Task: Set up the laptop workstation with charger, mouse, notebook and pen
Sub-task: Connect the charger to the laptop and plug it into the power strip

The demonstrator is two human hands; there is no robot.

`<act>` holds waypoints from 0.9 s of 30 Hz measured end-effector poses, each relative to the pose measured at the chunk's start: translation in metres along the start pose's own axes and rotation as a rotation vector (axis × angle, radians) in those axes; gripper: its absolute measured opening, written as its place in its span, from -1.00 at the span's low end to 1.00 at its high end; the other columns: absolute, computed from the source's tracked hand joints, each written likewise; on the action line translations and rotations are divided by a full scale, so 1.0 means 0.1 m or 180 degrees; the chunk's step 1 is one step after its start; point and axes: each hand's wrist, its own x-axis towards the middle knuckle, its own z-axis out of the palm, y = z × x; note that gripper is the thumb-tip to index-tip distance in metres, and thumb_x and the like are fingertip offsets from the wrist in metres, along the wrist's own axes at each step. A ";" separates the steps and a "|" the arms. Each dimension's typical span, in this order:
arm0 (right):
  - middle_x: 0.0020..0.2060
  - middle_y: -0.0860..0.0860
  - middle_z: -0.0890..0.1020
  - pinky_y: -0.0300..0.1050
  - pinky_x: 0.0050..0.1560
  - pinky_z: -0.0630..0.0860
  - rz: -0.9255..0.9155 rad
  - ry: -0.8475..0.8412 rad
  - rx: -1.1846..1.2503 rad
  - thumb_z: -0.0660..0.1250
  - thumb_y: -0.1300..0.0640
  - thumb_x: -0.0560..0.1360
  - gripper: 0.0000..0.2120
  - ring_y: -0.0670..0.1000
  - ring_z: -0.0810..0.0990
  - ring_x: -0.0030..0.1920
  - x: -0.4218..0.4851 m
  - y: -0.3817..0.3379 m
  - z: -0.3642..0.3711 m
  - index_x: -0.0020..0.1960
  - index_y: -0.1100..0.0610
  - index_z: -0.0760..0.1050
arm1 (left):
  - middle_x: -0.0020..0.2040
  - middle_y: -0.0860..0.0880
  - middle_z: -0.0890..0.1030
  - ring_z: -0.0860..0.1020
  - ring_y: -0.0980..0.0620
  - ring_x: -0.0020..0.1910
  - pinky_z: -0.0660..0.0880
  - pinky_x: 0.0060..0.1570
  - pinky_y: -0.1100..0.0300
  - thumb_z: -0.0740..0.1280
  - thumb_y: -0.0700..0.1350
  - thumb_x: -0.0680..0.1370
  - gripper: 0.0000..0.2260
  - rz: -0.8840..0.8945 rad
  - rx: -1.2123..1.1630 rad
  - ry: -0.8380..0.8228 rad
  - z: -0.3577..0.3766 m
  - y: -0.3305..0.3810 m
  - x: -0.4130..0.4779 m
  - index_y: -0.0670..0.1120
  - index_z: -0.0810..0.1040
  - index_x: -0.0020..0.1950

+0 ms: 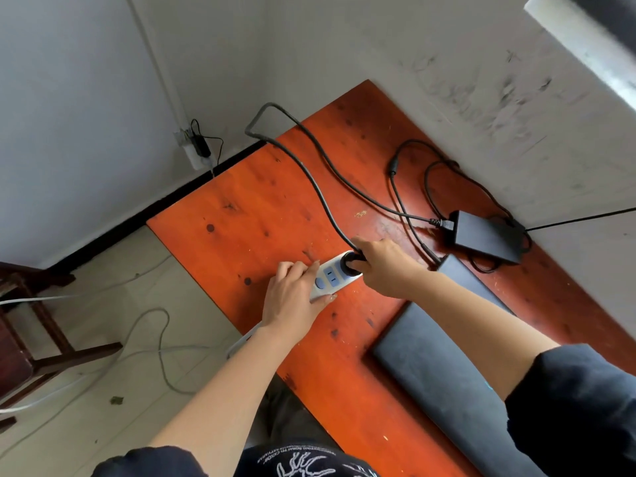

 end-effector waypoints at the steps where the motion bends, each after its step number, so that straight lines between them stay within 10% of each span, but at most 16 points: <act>1: -0.29 0.09 0.49 -0.07 -0.39 0.34 -0.0020 -0.0019 -0.0004 0.18 0.16 0.59 -0.90 0.15 0.46 -0.28 0.02 0.00 -0.01 -0.07 0.16 0.30 | 0.22 0.02 0.49 0.30 0.02 0.26 0.34 0.12 0.18 0.28 0.22 0.51 -0.40 -0.0019 -0.0031 -0.0008 -0.01 0.00 0.01 -0.04 0.33 0.48; 18: -0.30 0.15 0.52 0.11 -0.35 0.44 0.0069 0.0031 0.0101 0.18 0.19 0.59 -0.84 0.15 0.41 -0.35 0.03 0.06 0.07 -0.12 0.13 0.21 | 0.14 0.01 0.51 0.32 0.00 0.21 0.38 0.10 0.12 0.31 0.21 0.50 -0.39 -0.0018 -0.0035 -0.0158 -0.05 0.00 0.08 -0.06 0.36 0.46; 27: -0.41 0.01 0.40 -0.14 -0.48 0.26 0.0465 -0.0258 -0.0695 0.01 -0.20 0.61 -0.52 -0.01 0.35 -0.45 0.12 -0.05 -0.04 -0.24 0.15 0.34 | 0.11 0.04 0.52 0.32 0.01 0.19 0.38 0.05 0.13 0.32 0.23 0.48 -0.38 -0.0063 -0.0006 -0.0166 -0.05 0.00 0.09 -0.02 0.36 0.46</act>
